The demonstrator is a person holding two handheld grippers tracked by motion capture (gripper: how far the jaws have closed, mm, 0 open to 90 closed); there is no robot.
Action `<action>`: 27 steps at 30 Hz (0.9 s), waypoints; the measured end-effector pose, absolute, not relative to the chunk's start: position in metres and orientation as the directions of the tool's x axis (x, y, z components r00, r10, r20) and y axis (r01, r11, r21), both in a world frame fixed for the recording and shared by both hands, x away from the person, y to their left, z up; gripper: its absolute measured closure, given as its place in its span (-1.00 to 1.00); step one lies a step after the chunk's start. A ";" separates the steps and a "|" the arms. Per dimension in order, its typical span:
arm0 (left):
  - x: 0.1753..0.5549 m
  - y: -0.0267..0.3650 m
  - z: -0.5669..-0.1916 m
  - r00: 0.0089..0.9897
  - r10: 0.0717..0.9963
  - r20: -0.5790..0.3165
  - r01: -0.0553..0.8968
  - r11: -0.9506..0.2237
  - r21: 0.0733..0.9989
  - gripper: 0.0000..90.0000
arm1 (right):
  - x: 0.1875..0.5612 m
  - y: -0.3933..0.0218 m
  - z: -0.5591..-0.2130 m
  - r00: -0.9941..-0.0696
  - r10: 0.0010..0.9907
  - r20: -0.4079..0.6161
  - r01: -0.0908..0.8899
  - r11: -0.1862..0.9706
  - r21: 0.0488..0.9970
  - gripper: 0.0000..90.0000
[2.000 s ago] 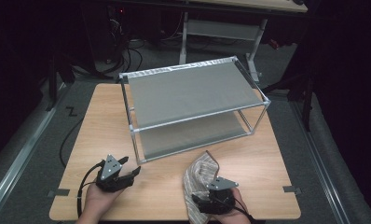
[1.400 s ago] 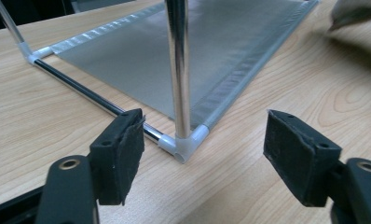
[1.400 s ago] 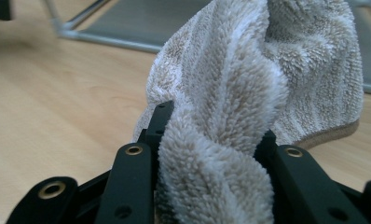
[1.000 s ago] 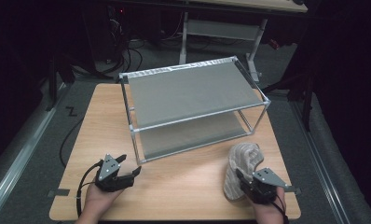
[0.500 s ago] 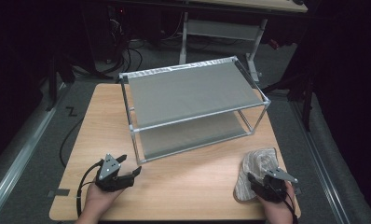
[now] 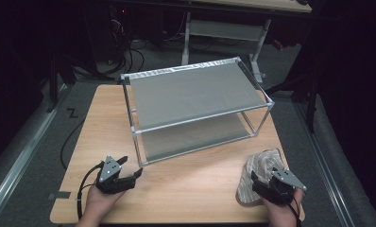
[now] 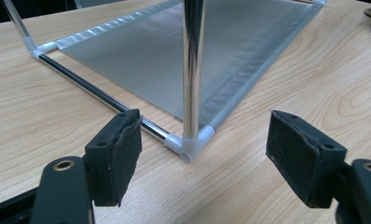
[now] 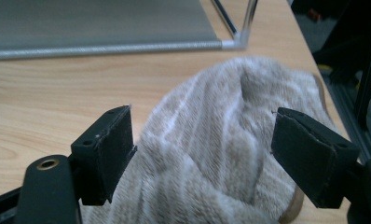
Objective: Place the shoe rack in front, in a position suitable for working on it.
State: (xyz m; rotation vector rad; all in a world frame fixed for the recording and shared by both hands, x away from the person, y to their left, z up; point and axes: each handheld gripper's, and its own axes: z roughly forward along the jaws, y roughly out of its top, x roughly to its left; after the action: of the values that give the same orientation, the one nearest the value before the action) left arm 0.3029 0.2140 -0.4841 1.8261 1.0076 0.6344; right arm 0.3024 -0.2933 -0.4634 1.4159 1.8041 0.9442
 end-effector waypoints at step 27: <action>0.302 0.213 -0.469 0.465 0.885 -0.025 0.367 -0.167 0.915 -0.11 | 0.288 -0.279 -0.446 -0.223 0.971 -0.088 0.382 0.170 0.908 -0.27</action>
State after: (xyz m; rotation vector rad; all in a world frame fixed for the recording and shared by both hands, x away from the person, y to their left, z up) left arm 0.3020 0.2129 -0.4690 1.7459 1.0737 0.6692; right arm 0.2877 -0.2788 -0.4465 1.2952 1.7246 1.0315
